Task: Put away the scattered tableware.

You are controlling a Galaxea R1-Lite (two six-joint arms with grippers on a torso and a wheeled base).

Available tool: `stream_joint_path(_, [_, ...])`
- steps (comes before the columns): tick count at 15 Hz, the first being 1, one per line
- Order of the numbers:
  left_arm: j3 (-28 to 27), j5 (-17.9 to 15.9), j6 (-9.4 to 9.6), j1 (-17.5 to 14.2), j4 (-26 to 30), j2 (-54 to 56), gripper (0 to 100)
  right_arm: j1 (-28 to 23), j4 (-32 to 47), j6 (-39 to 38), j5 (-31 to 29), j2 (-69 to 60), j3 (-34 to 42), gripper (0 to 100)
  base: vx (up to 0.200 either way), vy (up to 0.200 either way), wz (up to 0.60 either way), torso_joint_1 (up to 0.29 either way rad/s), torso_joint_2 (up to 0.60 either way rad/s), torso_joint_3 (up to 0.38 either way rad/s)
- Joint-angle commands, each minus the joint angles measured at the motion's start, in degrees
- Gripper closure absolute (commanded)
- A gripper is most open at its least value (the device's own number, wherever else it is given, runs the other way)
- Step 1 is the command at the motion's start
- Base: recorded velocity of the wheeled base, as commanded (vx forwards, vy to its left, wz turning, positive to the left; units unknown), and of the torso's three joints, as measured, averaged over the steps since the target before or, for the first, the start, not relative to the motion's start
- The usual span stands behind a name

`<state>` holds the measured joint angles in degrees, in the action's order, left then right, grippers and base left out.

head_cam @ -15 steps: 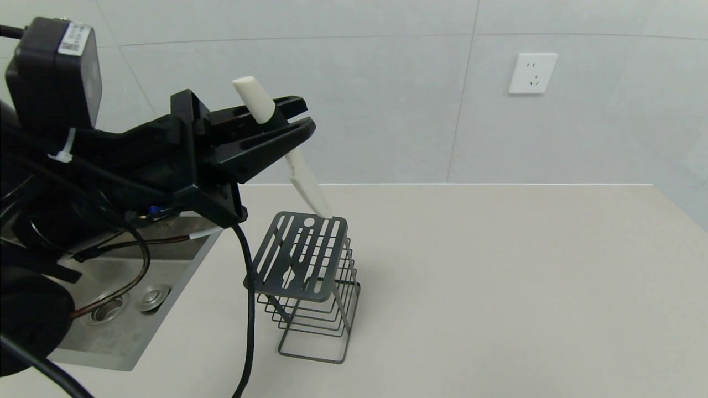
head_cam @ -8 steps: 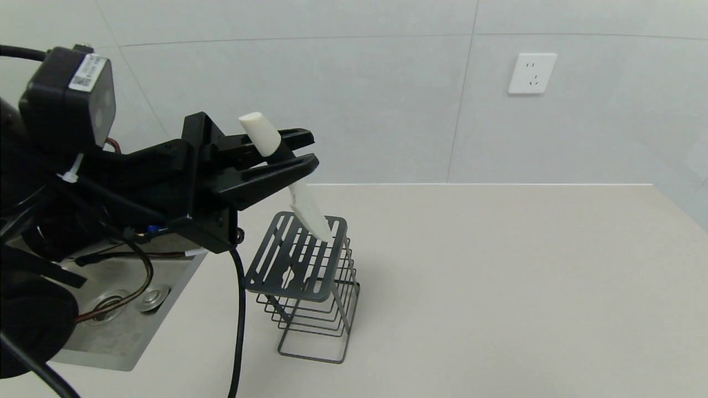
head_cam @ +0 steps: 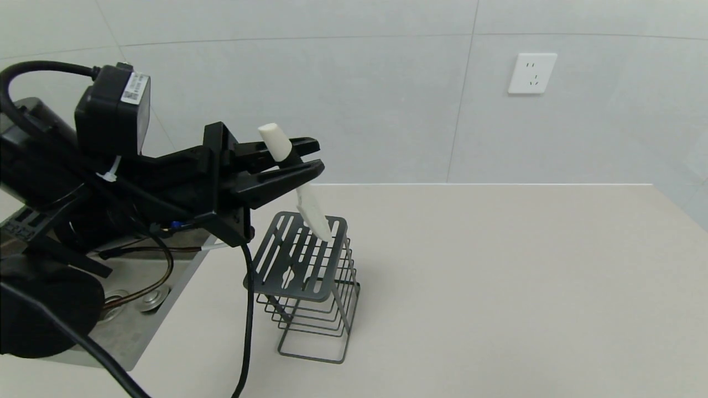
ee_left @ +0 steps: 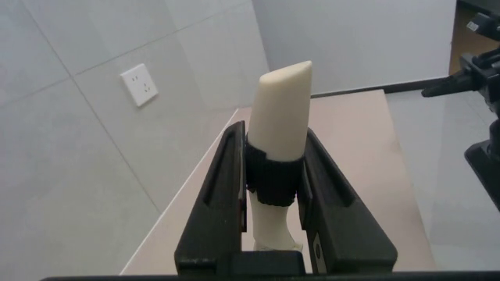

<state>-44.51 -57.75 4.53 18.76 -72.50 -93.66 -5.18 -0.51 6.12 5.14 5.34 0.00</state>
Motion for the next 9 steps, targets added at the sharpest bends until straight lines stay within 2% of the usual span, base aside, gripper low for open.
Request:
stream_joint_path(1, [-0.1, 0.0, 0.04, 0.0, 0.0, -0.7, 100, 0.0, 0.0, 0.0, 0.0, 0.2, 0.0, 100, 0.000, 0.000, 0.00, 0.000, 0.00, 0.000])
stream_joint_path(7, [-0.3, 0.1, 0.04, 0.0, 0.1, -1.3, 100, 0.0, 0.0, 0.0, 0.0, 0.3, 0.0, 100, 0.000, 0.000, 0.00, 0.000, 0.00, 0.000])
stream_joint_path(9, [-2.4, 0.2, 0.12, -0.2, 0.0, -2.2, 100, 0.0, 0.0, 0.0, 0.0, 0.2, 0.0, 100, 0.000, 0.000, 0.00, 0.000, 0.00, 0.000])
